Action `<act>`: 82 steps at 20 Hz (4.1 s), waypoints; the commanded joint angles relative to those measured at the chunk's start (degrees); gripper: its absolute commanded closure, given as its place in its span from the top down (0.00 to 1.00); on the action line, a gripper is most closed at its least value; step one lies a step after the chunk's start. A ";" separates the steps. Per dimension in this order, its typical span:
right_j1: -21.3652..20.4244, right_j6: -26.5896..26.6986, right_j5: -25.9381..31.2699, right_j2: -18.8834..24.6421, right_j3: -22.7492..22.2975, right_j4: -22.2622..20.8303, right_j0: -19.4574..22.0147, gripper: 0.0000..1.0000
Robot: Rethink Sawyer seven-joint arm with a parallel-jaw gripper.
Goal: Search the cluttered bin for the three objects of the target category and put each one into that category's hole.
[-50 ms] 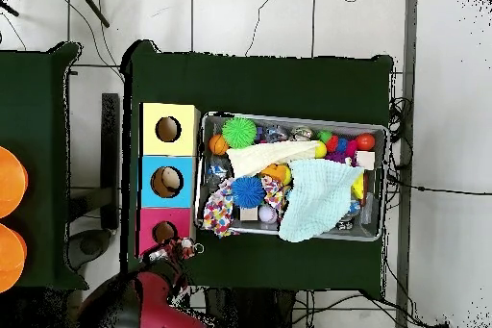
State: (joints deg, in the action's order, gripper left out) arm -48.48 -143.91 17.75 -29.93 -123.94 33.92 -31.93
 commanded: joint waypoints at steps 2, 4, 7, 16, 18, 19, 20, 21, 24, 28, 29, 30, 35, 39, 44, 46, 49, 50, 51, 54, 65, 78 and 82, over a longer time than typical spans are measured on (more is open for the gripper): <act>4.64 -18.40 1.15 2.29 5.80 6.06 2.39 0.00; 5.44 -18.32 -1.98 5.03 4.92 7.21 3.80 0.00; 5.92 -18.58 -5.58 8.16 3.76 8.50 5.03 0.00; 10.43 -23.00 -3.53 5.47 7.90 12.68 -1.58 0.00; 11.65 -23.72 -3.07 4.60 8.68 13.82 -2.88 0.00; 12.12 -23.83 -3.21 4.56 8.78 14.39 -3.10 0.00; 12.74 -24.21 -3.07 4.14 9.20 14.88 -3.74 0.00; 13.07 -24.12 -3.43 4.44 9.19 15.51 -3.80 0.00; 14.21 -24.41 -3.98 4.74 9.77 16.92 -4.49 0.00; 15.59 -24.87 -5.24 5.60 10.27 18.45 -4.97 0.00; 15.82 -24.85 -5.87 6.09 10.18 18.79 -4.82 0.00; 16.02 -24.79 -6.65 6.73 9.95 19.15 -4.66 0.00; 15.13 -23.76 -10.62 10.17 7.18 20.03 -2.73 0.00; 14.82 -23.57 -10.17 9.81 6.60 20.24 -3.06 0.00; 14.45 -23.39 -11.73 11.20 5.38 20.71 -2.77 0.00; 14.59 -23.29 -12.92 12.32 5.13 20.91 -2.13 0.00; 14.94 -23.45 -16.00 15.38 4.63 20.77 -0.27 0.00; 14.94 -23.51 -17.08 16.61 4.35 20.47 0.62 0.00; 14.83 -23.64 -17.98 17.88 4.01 20.16 1.54 0.00; 14.74 -24.32 -19.39 19.40 3.33 19.71 2.28 0.00; 12.93 -25.31 -18.73 18.84 0.16 20.94 -0.28 0.00; 10.21 -25.00 -17.28 18.11 -2.92 22.31 -2.25 0.00; 9.57 -24.77 -17.02 18.18 -3.60 22.65 -2.61 0.00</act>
State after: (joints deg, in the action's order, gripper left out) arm -39.49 -152.13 0.12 -20.13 -123.24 53.88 -34.47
